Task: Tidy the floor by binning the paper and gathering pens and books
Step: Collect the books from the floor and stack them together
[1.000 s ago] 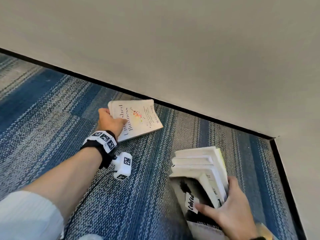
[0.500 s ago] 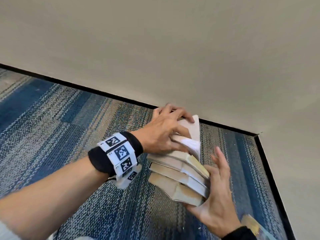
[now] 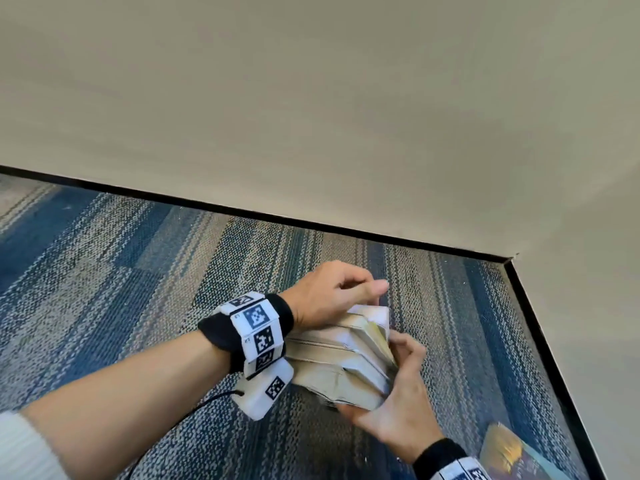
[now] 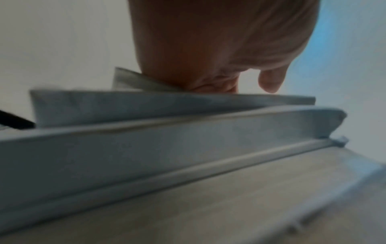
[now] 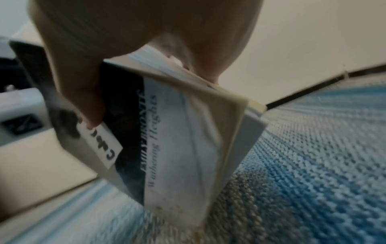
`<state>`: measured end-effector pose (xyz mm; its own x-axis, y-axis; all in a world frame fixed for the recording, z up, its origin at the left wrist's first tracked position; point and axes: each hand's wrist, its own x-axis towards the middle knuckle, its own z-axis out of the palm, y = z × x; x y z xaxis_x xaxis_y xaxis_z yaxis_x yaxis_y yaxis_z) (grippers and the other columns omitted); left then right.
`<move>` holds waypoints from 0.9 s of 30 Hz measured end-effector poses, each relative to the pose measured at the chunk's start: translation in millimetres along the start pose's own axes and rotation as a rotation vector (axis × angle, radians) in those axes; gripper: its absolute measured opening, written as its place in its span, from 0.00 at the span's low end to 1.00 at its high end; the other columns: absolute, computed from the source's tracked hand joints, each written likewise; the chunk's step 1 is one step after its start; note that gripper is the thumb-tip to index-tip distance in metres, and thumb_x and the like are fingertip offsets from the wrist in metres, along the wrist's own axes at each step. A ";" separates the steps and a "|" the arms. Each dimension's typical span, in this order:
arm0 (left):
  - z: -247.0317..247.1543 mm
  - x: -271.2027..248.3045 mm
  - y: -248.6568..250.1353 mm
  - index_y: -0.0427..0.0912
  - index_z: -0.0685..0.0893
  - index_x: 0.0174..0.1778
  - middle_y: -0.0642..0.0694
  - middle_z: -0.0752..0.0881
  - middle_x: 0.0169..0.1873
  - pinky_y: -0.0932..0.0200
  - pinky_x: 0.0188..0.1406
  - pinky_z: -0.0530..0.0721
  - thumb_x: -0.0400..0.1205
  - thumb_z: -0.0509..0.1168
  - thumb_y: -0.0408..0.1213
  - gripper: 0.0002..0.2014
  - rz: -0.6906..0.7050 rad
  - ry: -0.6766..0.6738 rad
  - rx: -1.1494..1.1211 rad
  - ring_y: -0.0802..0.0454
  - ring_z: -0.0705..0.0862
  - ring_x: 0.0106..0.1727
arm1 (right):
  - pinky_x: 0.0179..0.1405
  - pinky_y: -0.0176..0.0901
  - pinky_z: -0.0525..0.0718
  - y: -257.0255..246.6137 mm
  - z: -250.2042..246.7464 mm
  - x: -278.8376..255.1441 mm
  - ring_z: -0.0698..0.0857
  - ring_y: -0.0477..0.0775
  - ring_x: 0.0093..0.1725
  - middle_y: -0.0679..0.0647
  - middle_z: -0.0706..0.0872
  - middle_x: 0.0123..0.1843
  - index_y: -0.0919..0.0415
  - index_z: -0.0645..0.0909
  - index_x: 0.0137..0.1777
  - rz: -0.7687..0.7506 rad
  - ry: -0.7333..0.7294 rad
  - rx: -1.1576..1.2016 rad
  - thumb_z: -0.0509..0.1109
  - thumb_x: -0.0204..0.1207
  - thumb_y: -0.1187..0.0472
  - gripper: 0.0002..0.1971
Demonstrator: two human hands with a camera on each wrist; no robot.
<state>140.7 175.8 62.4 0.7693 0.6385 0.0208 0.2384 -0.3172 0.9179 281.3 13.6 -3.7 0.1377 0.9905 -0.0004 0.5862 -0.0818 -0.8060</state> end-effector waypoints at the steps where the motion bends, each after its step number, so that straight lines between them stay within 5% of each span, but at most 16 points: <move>1: -5.1 0.6 -1.5 0.42 0.88 0.41 0.44 0.89 0.34 0.50 0.46 0.84 0.83 0.63 0.55 0.20 -0.018 0.019 -0.075 0.49 0.86 0.36 | 0.62 0.35 0.80 -1.2 0.0 4.0 0.80 0.33 0.63 0.29 0.71 0.68 0.35 0.48 0.75 0.006 0.012 0.001 0.89 0.43 0.46 0.65; 3: -20.9 -2.7 -12.3 0.39 0.88 0.44 0.42 0.89 0.34 0.50 0.48 0.85 0.85 0.64 0.46 0.15 -0.070 0.155 -0.179 0.50 0.87 0.37 | 0.63 0.33 0.79 -4.2 -1.8 9.8 0.80 0.33 0.63 0.30 0.73 0.68 0.40 0.50 0.79 0.013 0.009 0.035 0.90 0.43 0.47 0.66; 6: -39.7 -26.6 -51.3 0.42 0.84 0.55 0.44 0.90 0.51 0.46 0.60 0.84 0.86 0.59 0.30 0.09 -0.252 0.351 -0.314 0.49 0.88 0.52 | 0.63 0.42 0.83 6.9 -6.8 6.3 0.82 0.40 0.62 0.41 0.79 0.64 0.44 0.60 0.73 0.065 0.023 0.155 0.90 0.45 0.52 0.57; 9: -17.3 -62.5 -93.6 0.51 0.73 0.69 0.47 0.76 0.74 0.48 0.60 0.84 0.74 0.56 0.11 0.34 -0.427 0.173 -0.319 0.54 0.80 0.68 | 0.60 0.34 0.82 28.9 -14.4 -5.3 0.84 0.36 0.60 0.43 0.84 0.62 0.48 0.62 0.72 0.230 0.048 0.275 0.91 0.44 0.60 0.57; 11: 18.7 -68.5 -101.6 0.58 0.56 0.80 0.45 0.60 0.83 0.63 0.60 0.79 0.69 0.67 0.15 0.50 -0.419 -0.031 -0.295 0.52 0.66 0.80 | 0.62 0.37 0.83 32.1 -23.7 -11.7 0.86 0.38 0.60 0.48 0.88 0.61 0.64 0.61 0.77 0.271 -0.006 0.303 0.89 0.49 0.69 0.56; 13: 47.3 -52.0 -97.8 0.60 0.39 0.83 0.48 0.51 0.85 0.55 0.77 0.68 0.64 0.80 0.26 0.65 -0.346 -0.166 -0.296 0.51 0.54 0.85 | 0.56 0.25 0.81 38.8 -29.9 -17.4 0.87 0.38 0.58 0.51 0.90 0.59 0.75 0.62 0.76 0.277 -0.048 0.331 0.86 0.52 0.78 0.52; 14: 56.6 -40.5 -94.3 0.61 0.36 0.83 0.48 0.53 0.85 0.49 0.82 0.63 0.61 0.83 0.29 0.69 -0.286 -0.227 -0.287 0.51 0.56 0.84 | 0.52 0.23 0.81 39.6 -32.0 -19.2 0.87 0.39 0.58 0.54 0.90 0.59 0.76 0.62 0.76 0.300 -0.058 0.386 0.84 0.53 0.80 0.51; 16: 68.3 -22.2 -83.9 0.59 0.39 0.82 0.47 0.69 0.79 0.43 0.78 0.70 0.59 0.84 0.29 0.69 -0.205 -0.300 -0.263 0.47 0.70 0.78 | 0.48 0.24 0.82 37.3 -34.5 -21.4 0.88 0.43 0.57 0.55 0.90 0.59 0.74 0.61 0.77 0.316 -0.052 0.456 0.83 0.53 0.82 0.51; 18: 70.0 -15.0 -74.7 0.59 0.41 0.82 0.49 0.73 0.73 0.39 0.75 0.73 0.56 0.85 0.30 0.70 -0.236 -0.278 -0.266 0.47 0.74 0.74 | 0.47 0.21 0.81 31.3 -33.3 -22.5 0.88 0.39 0.55 0.48 0.91 0.57 0.72 0.62 0.77 0.309 -0.033 0.436 0.85 0.53 0.79 0.52; 21: 62.0 -21.8 -71.7 0.61 0.36 0.82 0.48 0.58 0.78 0.33 0.82 0.52 0.52 0.88 0.42 0.75 -0.281 -0.193 -0.119 0.44 0.59 0.81 | 0.41 0.18 0.80 30.3 -28.2 -26.7 0.87 0.29 0.50 0.50 0.89 0.59 0.64 0.58 0.79 0.325 0.039 0.440 0.84 0.50 0.81 0.57; 23: 54.9 -29.4 -74.7 0.64 0.35 0.81 0.51 0.50 0.83 0.34 0.82 0.48 0.50 0.88 0.48 0.76 -0.287 -0.161 -0.113 0.47 0.53 0.83 | 0.41 0.18 0.80 27.9 -22.4 -28.8 0.86 0.28 0.51 0.55 0.82 0.66 0.59 0.54 0.81 0.319 0.068 0.453 0.86 0.49 0.80 0.62; 25: 51.4 -32.6 -74.8 0.67 0.44 0.79 0.51 0.61 0.81 0.37 0.82 0.57 0.50 0.89 0.45 0.71 -0.253 -0.170 -0.262 0.50 0.62 0.82 | 0.46 0.20 0.80 32.1 -18.4 -26.0 0.86 0.32 0.54 0.55 0.83 0.65 0.56 0.57 0.78 0.265 0.095 0.468 0.85 0.49 0.81 0.60; 27: 52.3 -34.6 -68.9 0.65 0.51 0.78 0.55 0.72 0.73 0.42 0.80 0.67 0.50 0.89 0.42 0.67 -0.236 -0.124 -0.314 0.56 0.72 0.75 | 0.58 0.33 0.82 30.6 -17.2 -20.0 0.86 0.44 0.62 0.55 0.85 0.65 0.53 0.58 0.78 0.197 0.088 0.457 0.87 0.49 0.77 0.59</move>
<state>128.7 138.9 -22.4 0.7854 0.5724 -0.2356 0.2394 0.0701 0.9684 310.3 -10.6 -18.2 0.2886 0.9465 -0.1444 0.1359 -0.1898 -0.9724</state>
